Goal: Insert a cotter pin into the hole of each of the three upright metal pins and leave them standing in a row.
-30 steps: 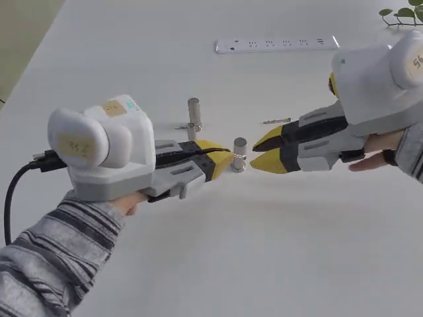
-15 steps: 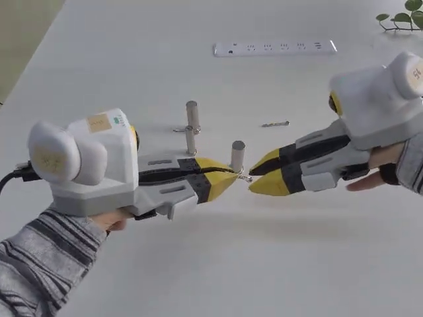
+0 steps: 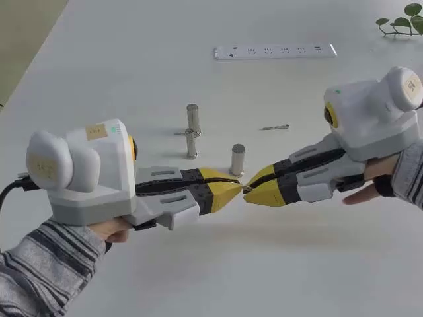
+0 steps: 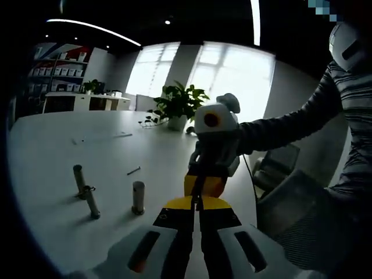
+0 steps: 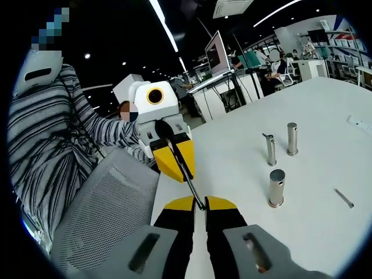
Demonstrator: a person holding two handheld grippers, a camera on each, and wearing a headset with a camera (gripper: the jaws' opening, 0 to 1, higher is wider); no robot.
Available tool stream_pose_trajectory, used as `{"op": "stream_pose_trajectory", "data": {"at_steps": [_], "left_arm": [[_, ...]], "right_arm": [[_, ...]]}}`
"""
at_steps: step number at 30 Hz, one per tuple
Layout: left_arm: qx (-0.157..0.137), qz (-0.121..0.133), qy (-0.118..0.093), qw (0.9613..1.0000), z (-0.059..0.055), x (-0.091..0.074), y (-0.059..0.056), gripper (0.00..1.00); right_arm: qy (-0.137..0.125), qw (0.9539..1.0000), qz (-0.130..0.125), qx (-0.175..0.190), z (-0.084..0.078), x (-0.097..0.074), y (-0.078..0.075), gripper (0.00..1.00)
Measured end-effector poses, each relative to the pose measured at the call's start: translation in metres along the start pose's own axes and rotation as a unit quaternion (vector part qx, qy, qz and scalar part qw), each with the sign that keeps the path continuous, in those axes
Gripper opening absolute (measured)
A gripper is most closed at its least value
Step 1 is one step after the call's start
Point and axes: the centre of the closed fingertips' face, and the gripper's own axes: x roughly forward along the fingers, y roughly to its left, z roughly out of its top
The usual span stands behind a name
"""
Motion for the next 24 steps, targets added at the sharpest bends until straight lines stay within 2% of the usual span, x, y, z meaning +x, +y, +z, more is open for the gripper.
{"op": "stream_pose_trajectory", "data": {"at_steps": [7, 9, 13, 18, 24], "left_arm": [[0.0, 0.006, 0.006, 1.0, -0.003, -0.001, 0.003, 0.0], [0.003, 0.006, 0.008, 0.9999, -0.004, -0.001, 0.003, 0.0], [0.008, 0.009, 0.011, 0.9999, -0.006, -0.001, 0.005, 0.0], [0.022, 0.015, 0.019, 0.9995, -0.01, 0.0, 0.006, 0.0], [0.036, 0.028, 0.022, 0.9988, -0.011, 0.002, 0.012, 0.02]], "right_arm": [[0.007, 0.9992, -0.013, -0.037, 0.003, -0.002, -0.002, 0.0], [0.017, 0.9981, -0.015, -0.058, 0.002, -0.002, -0.003, 0.0], [0.023, 0.9969, -0.018, -0.073, 0.001, -0.002, -0.005, 0.0], [0.048, 0.9905, -0.028, -0.126, -0.002, -0.002, -0.006, 0.0], [0.075, 0.9831, -0.035, -0.163, -0.004, -0.002, -0.008, 0.0]]}}
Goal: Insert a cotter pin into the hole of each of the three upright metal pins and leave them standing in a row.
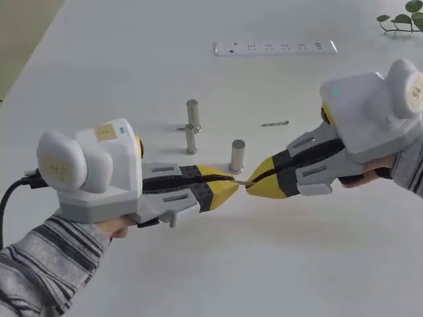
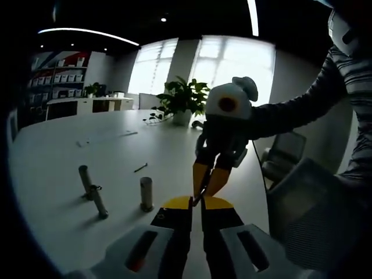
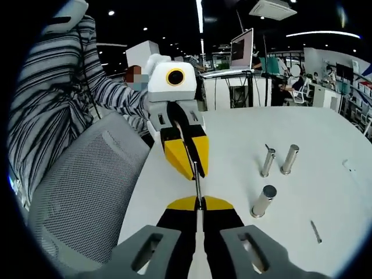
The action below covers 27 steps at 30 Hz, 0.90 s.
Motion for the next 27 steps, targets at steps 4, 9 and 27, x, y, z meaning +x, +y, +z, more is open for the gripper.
{"op": "stream_pose_trajectory", "data": {"at_steps": [4, 9, 27], "left_arm": [[0.005, 0.011, -0.002, 0.9999, 0.001, 0.002, 0.005, 0.04], [0.009, 0.031, -0.004, 0.9995, 0.0, 0.005, 0.014, 0.1], [0.053, 0.144, 0.009, 0.9881, -0.011, 0.031, 0.052, 0.26]], "right_arm": [[0.012, 0.9997, -0.009, -0.018, -0.001, -0.001, -0.005, 0.0], [0.034, 0.9985, -0.025, -0.034, -0.008, -0.005, -0.015, 0.0], [0.045, 0.9959, -0.075, -0.023, -0.031, -0.029, -0.066, 0.0]]}}
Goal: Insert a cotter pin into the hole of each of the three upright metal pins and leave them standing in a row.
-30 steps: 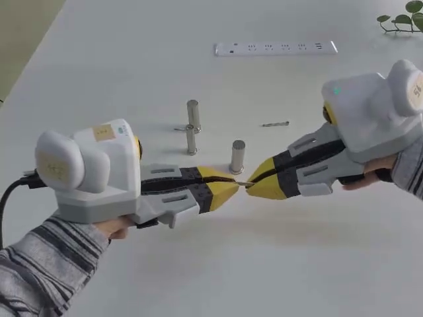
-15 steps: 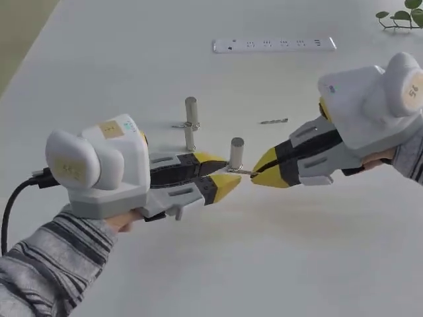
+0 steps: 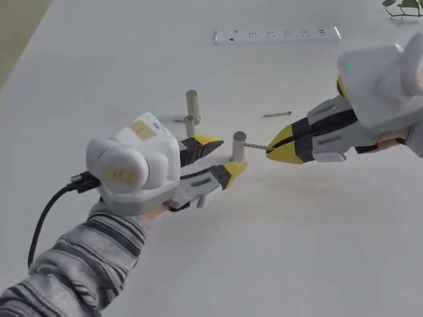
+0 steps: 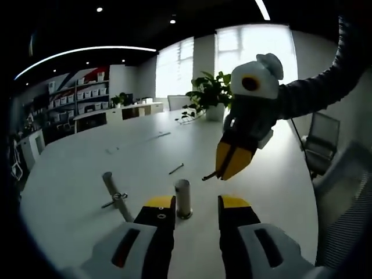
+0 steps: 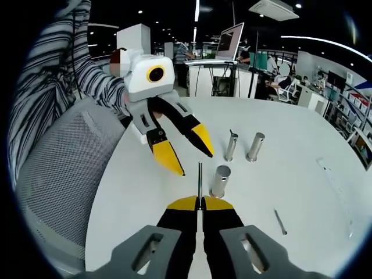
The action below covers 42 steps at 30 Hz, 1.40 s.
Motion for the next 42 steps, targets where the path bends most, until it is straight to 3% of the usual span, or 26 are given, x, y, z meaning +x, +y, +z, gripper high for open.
{"op": "stream_pose_trajectory", "data": {"at_steps": [4, 13, 18, 34, 42], "left_arm": [[-0.003, 0.014, 0.001, 0.9999, -0.004, 0.008, 0.001, 0.26], [-0.011, 0.052, 0.018, 0.9984, -0.016, 0.021, 0.016, 0.25], [-0.019, 0.058, 0.024, 0.9978, -0.019, 0.03, 0.019, 0.22], [-0.07, 0.063, 0.027, 0.9952, -0.027, 0.045, 0.025, 0.14], [-0.076, 0.067, 0.033, 0.9943, -0.031, 0.047, 0.024, 0.11]], "right_arm": [[0.009, 1.0, -0.003, -0.002, -0.006, 0.001, -0.007, 0.0], [0.026, 0.9996, -0.008, -0.007, -0.018, 0.005, -0.017, 0.0], [0.041, 0.9991, -0.009, -0.012, -0.023, 0.008, -0.021, 0.0], [0.04, 0.9991, 0.001, -0.015, -0.021, 0.016, -0.023, 0.0], [0.043, 0.9988, 0.004, -0.021, -0.017, 0.018, -0.022, 0.0]]}}
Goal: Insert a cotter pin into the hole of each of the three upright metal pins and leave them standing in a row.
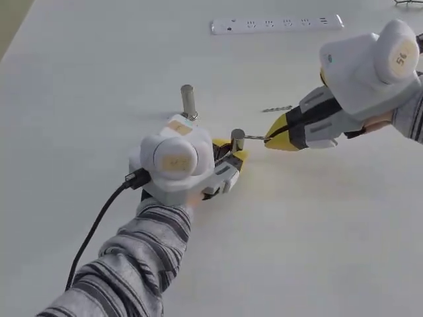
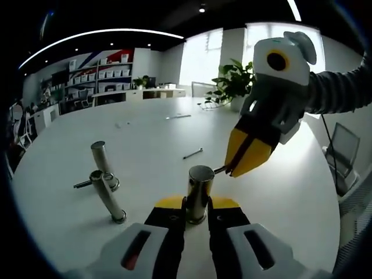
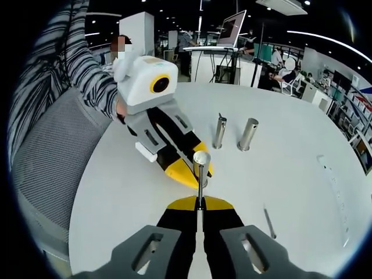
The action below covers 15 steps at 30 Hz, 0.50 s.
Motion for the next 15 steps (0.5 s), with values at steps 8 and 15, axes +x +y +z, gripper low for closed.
{"op": "stream_pose_trajectory", "data": {"at_steps": [8, 15], "left_arm": [[0.013, -0.003, 0.0, 0.9999, -0.0017, 0.0017, -0.0003, 0.1], [0.016, -0.001, 0.001, 0.9999, -0.0019, 0.0023, 0.0005, 0.1]], "right_arm": [[0.006, 0.9999, -0.002, -0.011, 0.0034, 0.0004, -0.0011, 0.0], [0.016, 0.9994, -0.001, -0.032, 0.0081, 0.0048, -0.0027, 0.0]]}}
